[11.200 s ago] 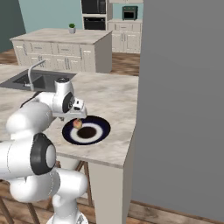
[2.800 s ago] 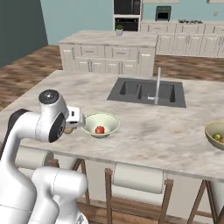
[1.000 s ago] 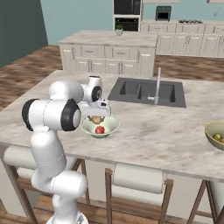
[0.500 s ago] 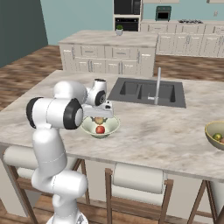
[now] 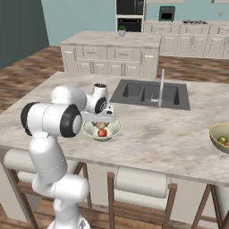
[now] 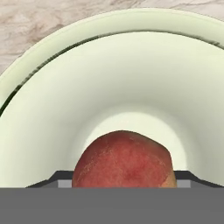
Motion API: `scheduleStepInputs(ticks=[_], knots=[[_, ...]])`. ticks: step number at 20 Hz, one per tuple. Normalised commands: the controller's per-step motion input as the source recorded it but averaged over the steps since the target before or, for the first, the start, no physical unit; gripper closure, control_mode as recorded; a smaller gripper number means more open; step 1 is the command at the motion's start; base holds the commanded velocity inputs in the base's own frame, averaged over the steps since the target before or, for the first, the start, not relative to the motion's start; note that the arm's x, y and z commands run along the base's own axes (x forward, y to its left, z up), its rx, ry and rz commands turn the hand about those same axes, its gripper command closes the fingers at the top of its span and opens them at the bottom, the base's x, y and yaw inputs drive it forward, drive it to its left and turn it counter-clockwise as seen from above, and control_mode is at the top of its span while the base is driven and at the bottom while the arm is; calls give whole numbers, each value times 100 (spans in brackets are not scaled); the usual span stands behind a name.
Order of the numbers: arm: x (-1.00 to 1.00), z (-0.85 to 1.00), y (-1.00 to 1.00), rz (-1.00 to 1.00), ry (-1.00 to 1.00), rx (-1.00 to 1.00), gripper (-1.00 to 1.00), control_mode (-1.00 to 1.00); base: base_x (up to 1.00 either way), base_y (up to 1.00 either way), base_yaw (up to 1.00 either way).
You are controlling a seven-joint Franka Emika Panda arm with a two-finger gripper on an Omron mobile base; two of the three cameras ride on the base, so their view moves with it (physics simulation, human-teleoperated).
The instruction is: Take the fruits from the plate on the dining counter and place two fruits in each bowl.
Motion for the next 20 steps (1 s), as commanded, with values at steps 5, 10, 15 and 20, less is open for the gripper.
scheduleStepInputs(ticks=[5, 10, 15, 20], knots=[[12, 5, 0, 0, 2, -1, -100, -100, 0, 0, 0], [-12, 41, 0, 0, 2, -1, -100, -100, 0, 0, 0], [-76, 61, -5, 0, -4, 0, -100, -100, 0, 0, 0], [-100, 30, -8, 0, -5, 0, -100, -100, 0, 0, 0]])
